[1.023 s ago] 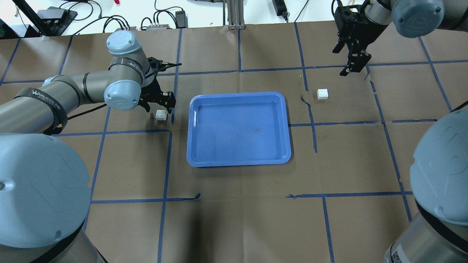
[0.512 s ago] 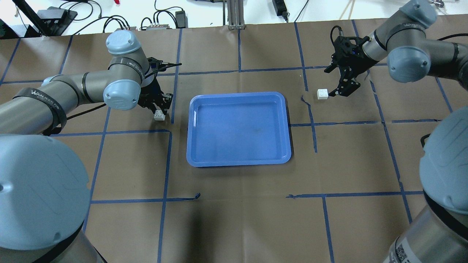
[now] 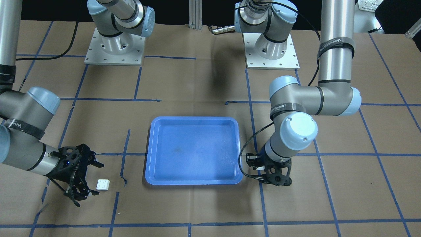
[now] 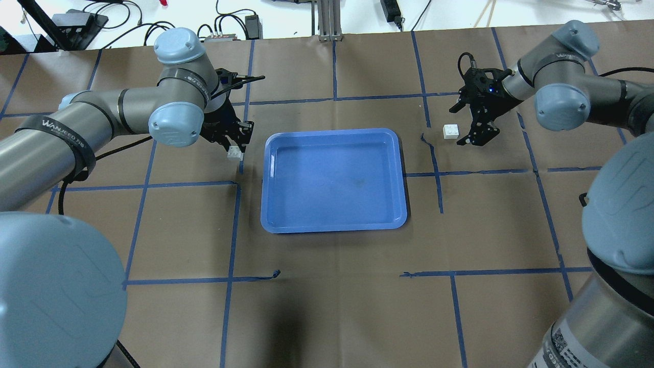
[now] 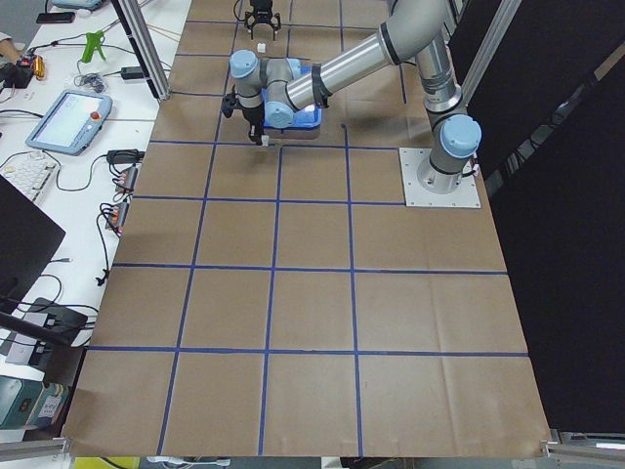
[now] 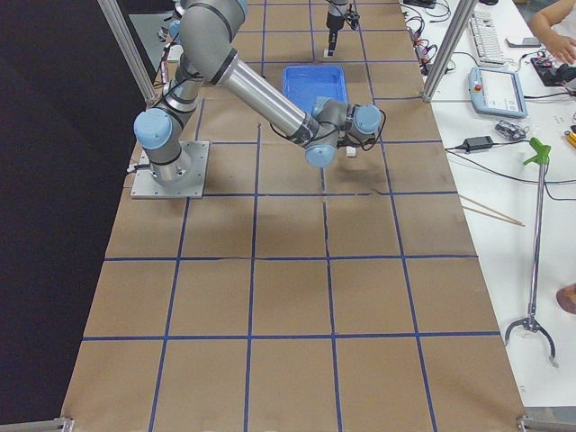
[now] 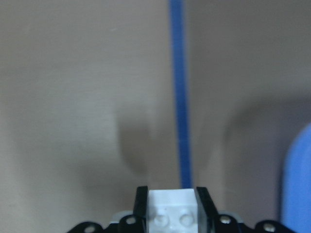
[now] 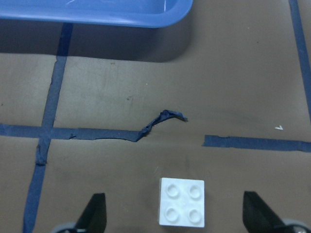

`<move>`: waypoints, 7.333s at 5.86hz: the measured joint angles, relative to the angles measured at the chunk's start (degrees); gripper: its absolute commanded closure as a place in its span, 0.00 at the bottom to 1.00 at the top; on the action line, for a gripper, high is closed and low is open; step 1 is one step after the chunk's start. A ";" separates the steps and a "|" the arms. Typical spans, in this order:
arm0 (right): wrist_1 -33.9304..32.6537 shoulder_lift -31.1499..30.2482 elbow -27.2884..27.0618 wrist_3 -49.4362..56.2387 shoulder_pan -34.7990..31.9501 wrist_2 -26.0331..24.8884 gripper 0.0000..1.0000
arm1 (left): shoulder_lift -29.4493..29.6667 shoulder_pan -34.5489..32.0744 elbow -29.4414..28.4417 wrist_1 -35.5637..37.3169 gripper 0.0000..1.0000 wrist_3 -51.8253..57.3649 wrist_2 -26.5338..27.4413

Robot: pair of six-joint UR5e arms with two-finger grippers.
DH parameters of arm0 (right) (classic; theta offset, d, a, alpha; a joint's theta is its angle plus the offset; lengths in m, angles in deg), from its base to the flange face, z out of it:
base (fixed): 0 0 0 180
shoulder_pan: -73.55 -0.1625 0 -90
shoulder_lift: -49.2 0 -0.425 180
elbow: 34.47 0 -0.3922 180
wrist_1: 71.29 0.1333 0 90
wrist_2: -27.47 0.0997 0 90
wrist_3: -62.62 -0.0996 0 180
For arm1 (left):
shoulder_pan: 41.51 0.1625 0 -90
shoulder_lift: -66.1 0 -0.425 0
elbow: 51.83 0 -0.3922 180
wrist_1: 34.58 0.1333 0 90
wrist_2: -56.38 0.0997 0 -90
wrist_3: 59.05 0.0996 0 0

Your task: Assemble white blocks and place on blue tray

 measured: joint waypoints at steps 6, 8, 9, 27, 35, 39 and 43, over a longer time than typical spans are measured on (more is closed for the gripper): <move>-0.49 2.08 0.34 -0.42 0.19 0.01 0.56 | -2.78 -18.72 -1.17 -0.41 0.77 -3.77 2.09; -0.49 2.02 0.42 -0.29 0.23 0.05 0.76 | -2.38 -18.96 -1.13 -0.12 0.77 20.37 4.26; -0.49 1.99 0.52 -0.29 0.44 0.03 0.82 | -2.06 -19.00 -1.09 0.02 0.79 32.04 4.37; 1.73 -15.89 -10.09 -15.52 -9.13 4.93 0.81 | -25.58 -5.30 -2.97 -30.60 0.02 38.72 3.64; -30.35 -4.59 -15.98 -41.78 -24.29 1.55 0.81 | -32.98 4.15 -4.76 -34.52 0.01 -1.76 4.12; -30.47 -4.20 -17.37 -42.09 -24.36 1.10 0.81 | -33.19 4.63 -4.70 -34.68 0.01 -1.84 3.23; -30.70 -4.63 -17.42 -41.80 -25.65 1.25 0.82 | -33.20 4.64 -4.81 -34.27 0.01 -1.58 3.19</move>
